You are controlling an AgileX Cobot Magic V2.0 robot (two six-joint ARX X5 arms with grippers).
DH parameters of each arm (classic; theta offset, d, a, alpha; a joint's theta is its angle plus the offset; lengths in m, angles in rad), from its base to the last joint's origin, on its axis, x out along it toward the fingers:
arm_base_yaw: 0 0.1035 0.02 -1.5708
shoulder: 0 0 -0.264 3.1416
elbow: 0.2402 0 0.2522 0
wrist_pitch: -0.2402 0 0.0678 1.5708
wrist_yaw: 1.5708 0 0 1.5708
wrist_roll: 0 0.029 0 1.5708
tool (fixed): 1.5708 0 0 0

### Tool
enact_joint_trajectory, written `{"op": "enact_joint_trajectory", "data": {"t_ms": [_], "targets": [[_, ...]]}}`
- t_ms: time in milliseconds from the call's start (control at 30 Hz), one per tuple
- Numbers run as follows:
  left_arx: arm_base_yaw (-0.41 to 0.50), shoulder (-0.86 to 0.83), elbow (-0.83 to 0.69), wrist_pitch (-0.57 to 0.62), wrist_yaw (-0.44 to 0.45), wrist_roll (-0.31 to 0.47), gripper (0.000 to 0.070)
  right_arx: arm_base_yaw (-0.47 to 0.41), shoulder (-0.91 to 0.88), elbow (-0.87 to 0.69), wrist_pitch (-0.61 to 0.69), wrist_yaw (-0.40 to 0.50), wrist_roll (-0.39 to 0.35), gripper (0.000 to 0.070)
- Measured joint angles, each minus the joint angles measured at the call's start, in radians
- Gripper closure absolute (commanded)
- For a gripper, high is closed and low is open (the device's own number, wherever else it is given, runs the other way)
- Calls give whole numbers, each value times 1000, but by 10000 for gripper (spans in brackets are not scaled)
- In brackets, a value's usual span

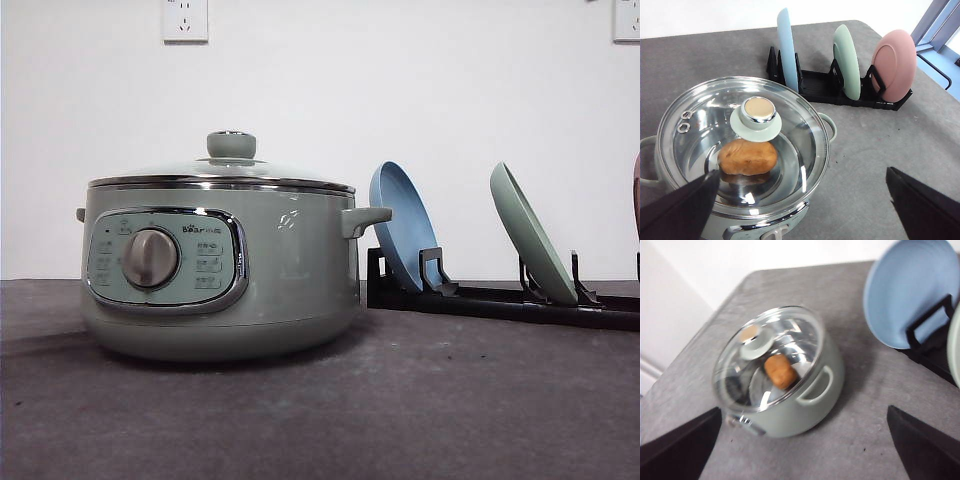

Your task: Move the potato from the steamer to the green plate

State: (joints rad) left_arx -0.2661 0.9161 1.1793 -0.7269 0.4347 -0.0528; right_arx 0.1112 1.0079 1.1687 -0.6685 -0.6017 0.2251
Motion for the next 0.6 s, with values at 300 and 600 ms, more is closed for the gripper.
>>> {"op": "enact_joint_trajectory", "data": {"t_ms": [300, 600], "targets": [[0, 0, 0, -2, 0, 3, 0, 0, 344, 249, -1, 155, 20, 7], [0, 0, 0, -4, 0, 13, 0, 0, 614, 392, 37, 214, 20, 8]]}}
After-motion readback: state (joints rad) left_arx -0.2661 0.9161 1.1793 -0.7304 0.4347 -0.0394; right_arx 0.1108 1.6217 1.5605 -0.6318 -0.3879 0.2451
